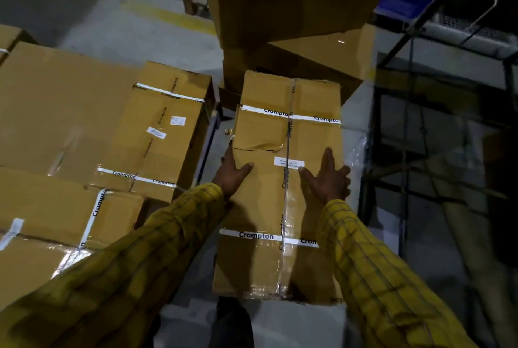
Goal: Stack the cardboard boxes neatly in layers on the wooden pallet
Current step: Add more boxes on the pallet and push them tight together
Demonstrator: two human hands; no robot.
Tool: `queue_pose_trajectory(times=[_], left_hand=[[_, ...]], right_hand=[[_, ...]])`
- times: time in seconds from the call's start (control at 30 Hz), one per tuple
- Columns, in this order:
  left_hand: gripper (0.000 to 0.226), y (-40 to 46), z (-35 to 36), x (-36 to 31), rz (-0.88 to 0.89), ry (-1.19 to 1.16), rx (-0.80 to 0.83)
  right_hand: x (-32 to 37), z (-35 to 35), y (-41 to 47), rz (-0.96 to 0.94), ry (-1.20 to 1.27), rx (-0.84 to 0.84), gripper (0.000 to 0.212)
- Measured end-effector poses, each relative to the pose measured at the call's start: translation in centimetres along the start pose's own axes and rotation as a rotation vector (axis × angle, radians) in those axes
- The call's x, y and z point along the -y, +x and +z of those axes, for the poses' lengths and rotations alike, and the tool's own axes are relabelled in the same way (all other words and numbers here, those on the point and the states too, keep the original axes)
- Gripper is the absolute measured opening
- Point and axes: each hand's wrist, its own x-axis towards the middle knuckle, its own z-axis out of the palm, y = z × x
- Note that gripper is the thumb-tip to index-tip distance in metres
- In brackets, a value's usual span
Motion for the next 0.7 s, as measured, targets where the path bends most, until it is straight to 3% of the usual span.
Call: queue_pose_trajectory(times=[0.3, 0.43, 0.7], left_hand=[[0.075, -3.7, -2.9, -1.6, 0.048, -0.042, -0.061], [0.073, -8.8, -7.6, -3.7, 0.187, -0.028, -0.115], [0.065, -21.4, -19.0, -4.7, 0.264, -0.077, -0.301]], right_hand=[[1.9, -3.1, -4.6, -0.118, 0.002, -0.111, 0.104], [4.6, -6.1, -9.7, -0.217, 0.022, -0.135, 0.102], [14.4, -9.9, -22.5, -0.445, -0.062, -0.222, 0.096]])
